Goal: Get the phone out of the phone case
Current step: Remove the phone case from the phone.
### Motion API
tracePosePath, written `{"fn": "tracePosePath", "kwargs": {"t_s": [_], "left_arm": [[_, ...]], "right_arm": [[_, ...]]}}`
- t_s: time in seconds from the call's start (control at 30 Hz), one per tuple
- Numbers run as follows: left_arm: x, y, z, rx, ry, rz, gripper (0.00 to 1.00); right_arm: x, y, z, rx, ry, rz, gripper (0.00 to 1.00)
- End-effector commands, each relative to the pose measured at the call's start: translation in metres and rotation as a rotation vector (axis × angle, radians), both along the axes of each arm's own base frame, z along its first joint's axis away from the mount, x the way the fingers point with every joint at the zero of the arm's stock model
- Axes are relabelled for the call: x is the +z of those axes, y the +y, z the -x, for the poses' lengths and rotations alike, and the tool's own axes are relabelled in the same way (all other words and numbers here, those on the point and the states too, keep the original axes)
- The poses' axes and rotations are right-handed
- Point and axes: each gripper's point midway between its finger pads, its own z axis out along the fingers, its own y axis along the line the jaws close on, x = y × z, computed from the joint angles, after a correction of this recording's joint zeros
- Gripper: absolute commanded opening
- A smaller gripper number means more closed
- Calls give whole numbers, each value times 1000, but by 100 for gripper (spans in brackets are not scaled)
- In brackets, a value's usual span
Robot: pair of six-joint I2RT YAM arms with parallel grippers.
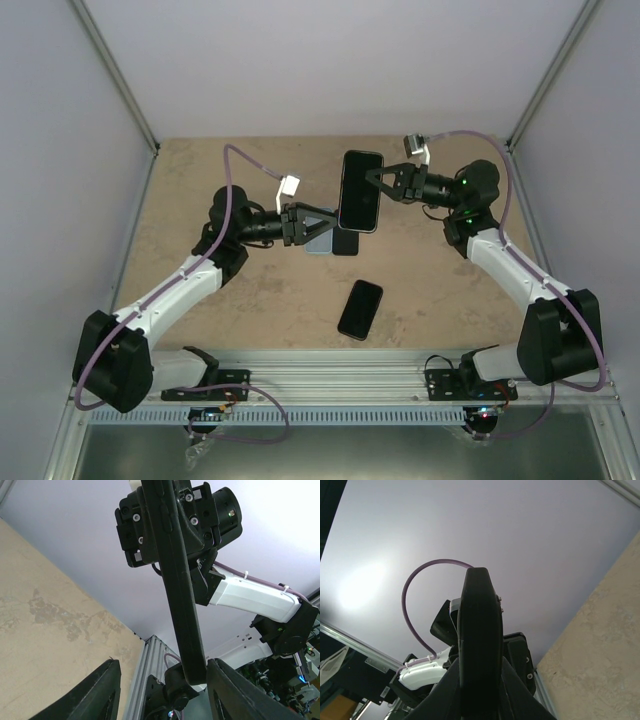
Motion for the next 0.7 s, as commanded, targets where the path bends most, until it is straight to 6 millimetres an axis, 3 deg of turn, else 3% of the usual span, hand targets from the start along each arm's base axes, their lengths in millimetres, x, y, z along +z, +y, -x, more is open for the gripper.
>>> {"fn": "tracePosePath", "kwargs": {"t_s": [0.0, 0.4, 0.67], "left_arm": [[3, -2, 1, -5, -32, 10, 48], [3, -5, 11, -41, -41, 10, 50], [-12, -5, 8, -23, -18, -21, 47]], "right_arm": [[11, -3, 0, -21, -47, -32, 1], [10, -3, -2, -27, -60, -29, 0], [11, -3, 0, -26, -65, -28, 1]]}}
